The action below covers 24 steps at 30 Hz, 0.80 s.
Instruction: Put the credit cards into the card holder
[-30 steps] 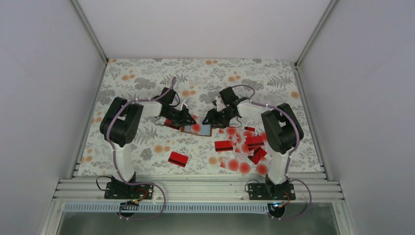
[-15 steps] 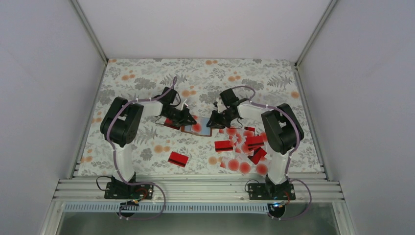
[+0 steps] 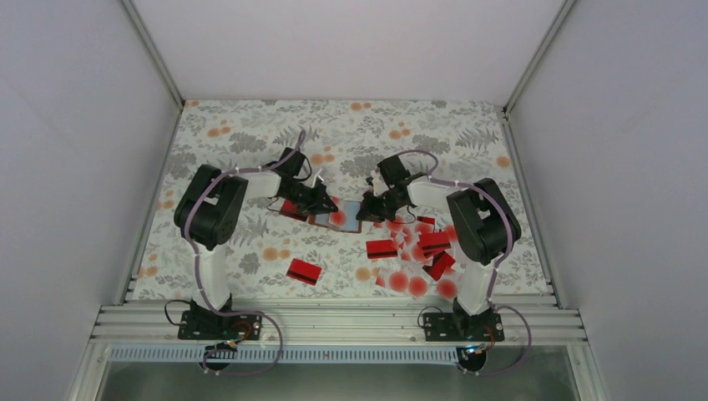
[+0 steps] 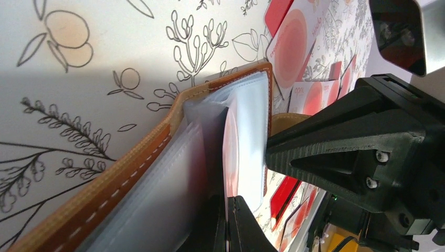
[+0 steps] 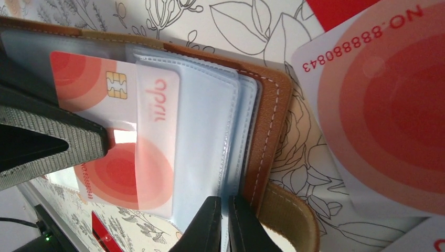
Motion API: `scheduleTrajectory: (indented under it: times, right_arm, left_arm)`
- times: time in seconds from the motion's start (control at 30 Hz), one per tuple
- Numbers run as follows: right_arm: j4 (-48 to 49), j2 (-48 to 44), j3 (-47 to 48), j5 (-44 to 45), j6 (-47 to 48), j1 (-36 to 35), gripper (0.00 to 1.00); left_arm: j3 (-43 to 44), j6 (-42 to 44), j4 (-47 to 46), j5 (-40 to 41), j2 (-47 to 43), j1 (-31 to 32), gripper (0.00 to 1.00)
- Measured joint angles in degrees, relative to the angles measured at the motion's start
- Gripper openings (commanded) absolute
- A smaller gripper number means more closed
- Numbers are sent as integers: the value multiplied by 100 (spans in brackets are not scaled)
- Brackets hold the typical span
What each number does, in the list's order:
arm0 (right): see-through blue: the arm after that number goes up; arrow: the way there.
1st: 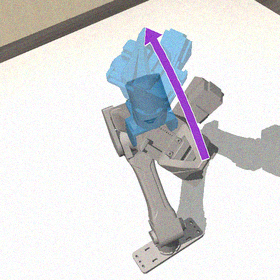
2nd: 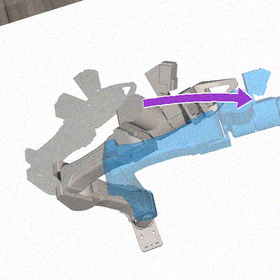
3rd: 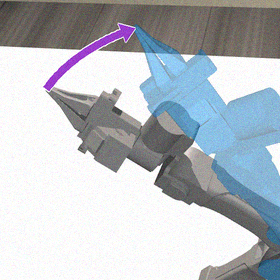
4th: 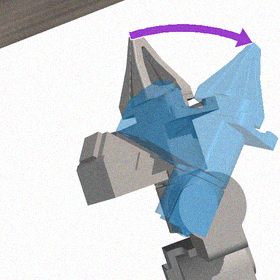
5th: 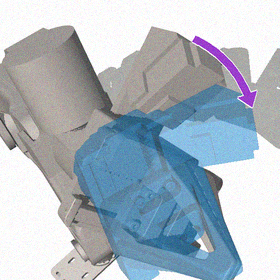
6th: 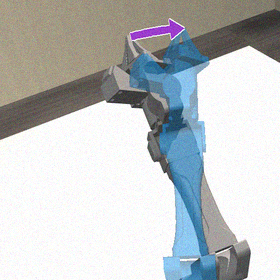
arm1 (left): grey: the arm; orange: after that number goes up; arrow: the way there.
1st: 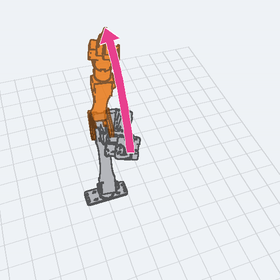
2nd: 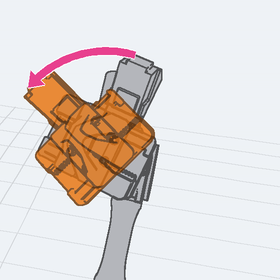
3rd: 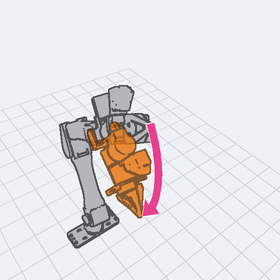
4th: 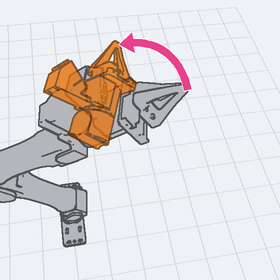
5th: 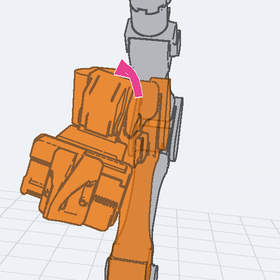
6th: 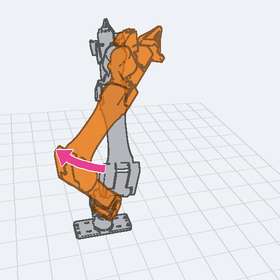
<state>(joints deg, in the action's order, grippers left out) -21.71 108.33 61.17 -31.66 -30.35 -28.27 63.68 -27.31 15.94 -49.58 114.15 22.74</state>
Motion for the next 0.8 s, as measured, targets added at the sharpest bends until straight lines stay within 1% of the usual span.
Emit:
scheduleTrajectory:
  times: [0.6,0.7,0.8]
  right_arm:
    - [295,-42,-192,-136,0,48,4]
    - [310,-42,-201,-155,0,55,4]
    - [334,-42,-212,-177,0,59,4]
  left_arm:
    - [59,-256,-68,-13,94,72,3]
    - [61,-302,-70,2,94,85,4]
    - [68,-345,-72,11,94,92,10]
